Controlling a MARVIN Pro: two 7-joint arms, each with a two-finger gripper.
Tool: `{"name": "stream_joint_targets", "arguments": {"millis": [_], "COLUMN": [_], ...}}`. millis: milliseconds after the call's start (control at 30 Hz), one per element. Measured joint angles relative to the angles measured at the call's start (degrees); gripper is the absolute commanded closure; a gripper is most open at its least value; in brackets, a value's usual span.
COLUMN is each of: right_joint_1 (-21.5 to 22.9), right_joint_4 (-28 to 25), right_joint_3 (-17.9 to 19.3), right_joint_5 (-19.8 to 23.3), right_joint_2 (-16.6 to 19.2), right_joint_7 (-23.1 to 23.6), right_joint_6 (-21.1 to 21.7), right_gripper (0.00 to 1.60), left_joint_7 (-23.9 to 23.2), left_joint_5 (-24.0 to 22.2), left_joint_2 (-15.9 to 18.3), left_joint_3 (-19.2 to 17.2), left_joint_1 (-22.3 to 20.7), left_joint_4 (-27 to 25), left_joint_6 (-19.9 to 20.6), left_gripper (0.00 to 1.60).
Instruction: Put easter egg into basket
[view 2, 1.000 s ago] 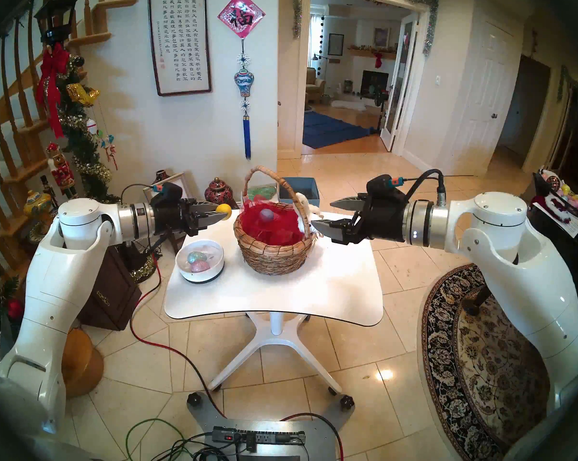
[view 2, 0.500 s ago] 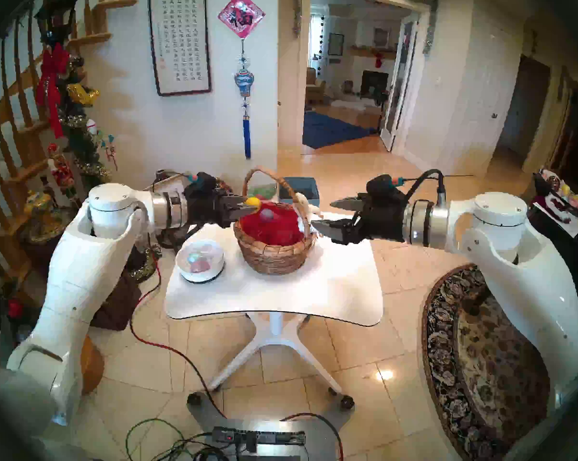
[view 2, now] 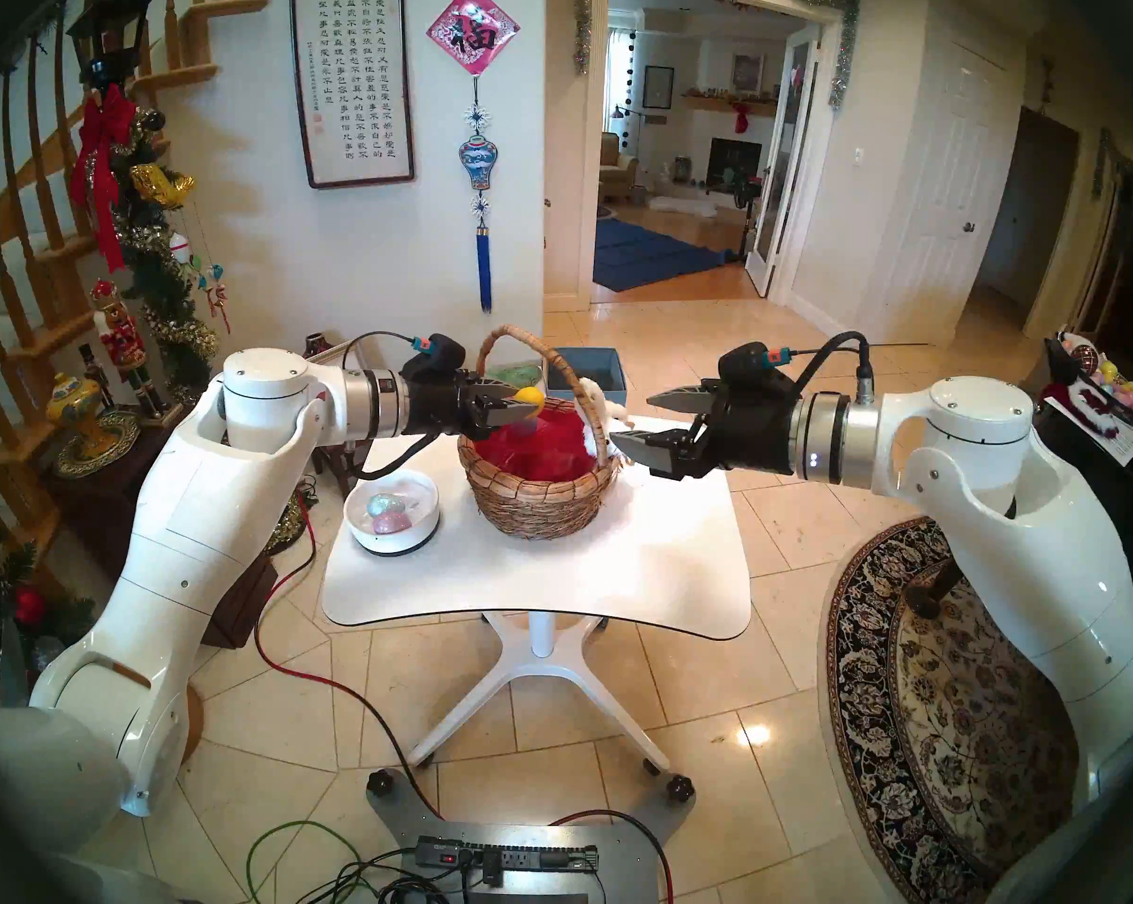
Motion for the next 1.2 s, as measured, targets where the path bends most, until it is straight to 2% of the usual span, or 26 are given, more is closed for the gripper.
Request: {"name": "stream_joint_targets", "arguments": {"millis": [500, 1200], "right_joint_1": [0.00, 0.00], "right_joint_4": [0.00, -0.01], "right_joint_3": [-0.03, -0.06], "right_joint_5": [0.06, 0.14], "right_joint_2": [0.07, 0.16], "right_joint_7": [-0.04, -0.12], "right_joint_6": [-0.06, -0.13], "right_gripper": [0.00, 0.00], "left_joint_7": [-2.19, -2.18], "left_joint_5": [-0.29, 0.63], "left_joint_2": [0.79, 1.17], "left_joint_3": [0.58, 3.08], "left_joint_1": [0.15, 1.88], "left_joint_4": [0.03, 1.58], "left_joint_6": [1.40, -0.23], "left_gripper": [0.88, 0.88]}}
